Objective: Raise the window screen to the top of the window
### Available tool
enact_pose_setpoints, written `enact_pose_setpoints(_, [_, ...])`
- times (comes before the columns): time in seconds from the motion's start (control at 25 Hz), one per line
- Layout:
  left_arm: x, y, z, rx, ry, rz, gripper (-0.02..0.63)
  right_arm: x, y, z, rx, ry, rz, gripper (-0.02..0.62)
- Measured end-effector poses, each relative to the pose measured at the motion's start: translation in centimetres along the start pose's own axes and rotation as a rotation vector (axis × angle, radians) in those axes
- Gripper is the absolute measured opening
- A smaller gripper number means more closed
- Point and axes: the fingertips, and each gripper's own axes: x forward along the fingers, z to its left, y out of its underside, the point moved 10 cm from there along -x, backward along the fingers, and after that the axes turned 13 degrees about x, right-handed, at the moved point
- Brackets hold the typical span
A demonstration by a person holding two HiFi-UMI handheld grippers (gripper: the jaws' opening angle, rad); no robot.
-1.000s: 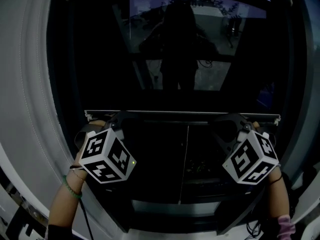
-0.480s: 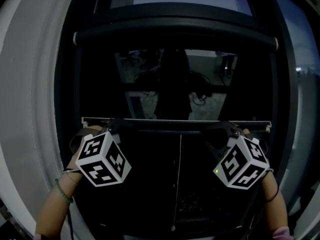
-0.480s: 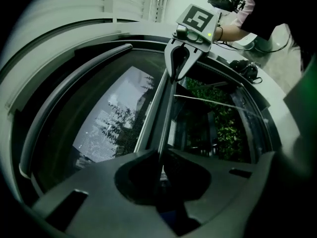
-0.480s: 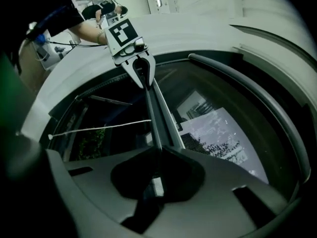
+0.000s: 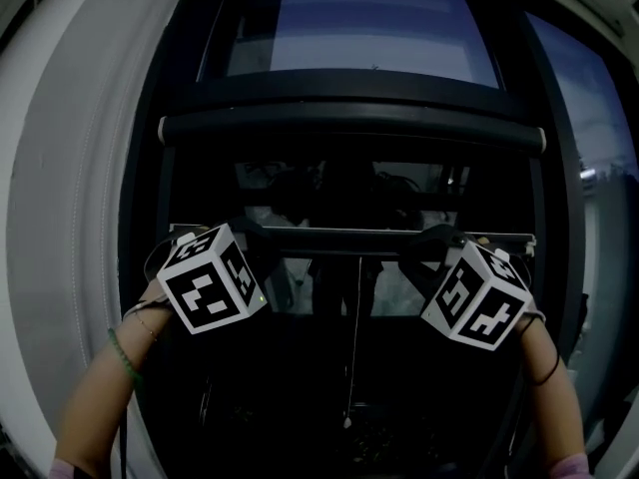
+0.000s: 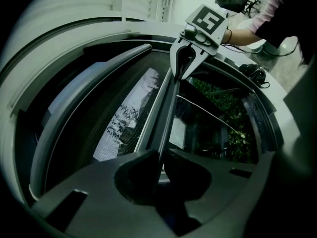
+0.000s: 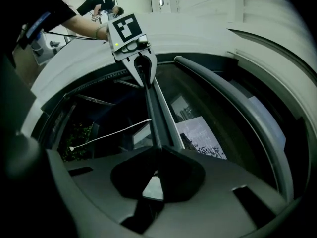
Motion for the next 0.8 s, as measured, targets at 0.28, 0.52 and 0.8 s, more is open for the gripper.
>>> enact_pose_setpoints(0.28, [0.0, -0.5, 4.4, -0.006, -0.050, 0.020, 0.043, 0.3, -1.8, -3.6, -0.023, 0.072, -0.018, 0.029])
enact_pose_setpoints(0.52, [-0.3, -1.0, 9.0, -0.048, -0.101, 0.031, 0.050, 0.6, -3.7, -7.3, 0.008, 0.115, -0.039, 0.034])
enact_pose_setpoints(0.8, [0.0, -1.0, 12.4, -0.039, -0.151, 0.127, 0.051, 1.1, -5.8, -10.3, -0.017, 0.170, -0.002, 0.035])
